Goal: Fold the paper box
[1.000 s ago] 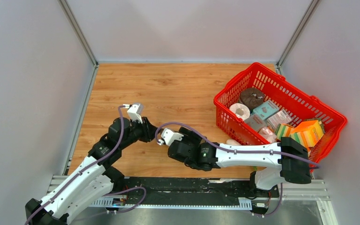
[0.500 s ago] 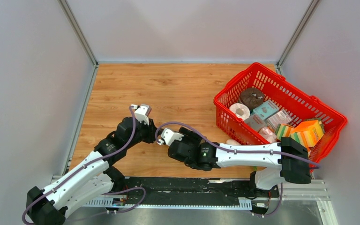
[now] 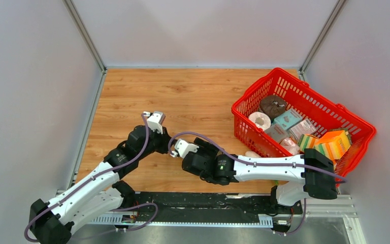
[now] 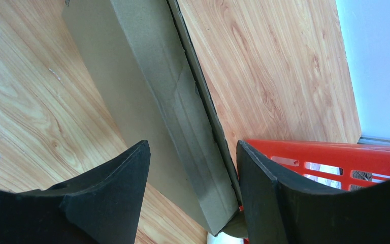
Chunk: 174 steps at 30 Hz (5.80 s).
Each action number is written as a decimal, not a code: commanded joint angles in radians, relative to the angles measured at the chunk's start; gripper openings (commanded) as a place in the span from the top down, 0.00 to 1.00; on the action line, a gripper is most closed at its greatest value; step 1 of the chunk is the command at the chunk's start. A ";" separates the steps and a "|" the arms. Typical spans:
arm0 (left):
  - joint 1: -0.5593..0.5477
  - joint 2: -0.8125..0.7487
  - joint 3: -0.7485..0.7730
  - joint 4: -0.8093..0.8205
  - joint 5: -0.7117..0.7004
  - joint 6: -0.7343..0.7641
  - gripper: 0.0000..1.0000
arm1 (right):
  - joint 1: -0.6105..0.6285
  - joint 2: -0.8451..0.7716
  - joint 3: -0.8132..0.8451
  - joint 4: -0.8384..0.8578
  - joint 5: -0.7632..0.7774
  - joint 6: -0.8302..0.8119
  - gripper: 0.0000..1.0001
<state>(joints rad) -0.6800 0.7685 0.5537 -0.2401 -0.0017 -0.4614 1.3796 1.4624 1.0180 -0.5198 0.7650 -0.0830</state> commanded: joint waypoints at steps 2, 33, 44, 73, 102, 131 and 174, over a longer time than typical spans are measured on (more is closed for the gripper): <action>-0.010 0.017 0.035 0.044 -0.004 0.017 0.87 | -0.004 -0.008 0.016 0.000 -0.009 0.020 0.34; -0.171 -0.071 -0.005 -0.071 -0.305 0.023 0.89 | -0.010 0.010 0.010 0.003 -0.033 0.032 0.34; -0.171 -0.031 0.038 -0.053 -0.300 0.043 0.72 | -0.008 0.010 0.005 0.006 -0.043 0.031 0.35; -0.170 0.049 0.084 -0.099 -0.297 -0.002 0.92 | -0.008 0.007 0.011 0.004 -0.044 0.025 0.35; -0.110 0.084 0.065 -0.228 -0.261 -0.057 1.00 | -0.008 0.033 -0.027 0.038 -0.029 0.020 0.41; 0.177 0.227 0.313 -0.160 0.149 -0.194 0.43 | -0.039 0.006 -0.050 0.087 -0.118 0.005 0.54; 0.175 -0.081 0.104 -0.170 0.031 0.016 0.56 | -0.301 0.056 0.116 -0.008 -0.750 -0.010 0.73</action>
<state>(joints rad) -0.5079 0.6411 0.6601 -0.4858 0.0181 -0.5339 1.0836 1.5036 1.1015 -0.5106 0.0528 -0.0483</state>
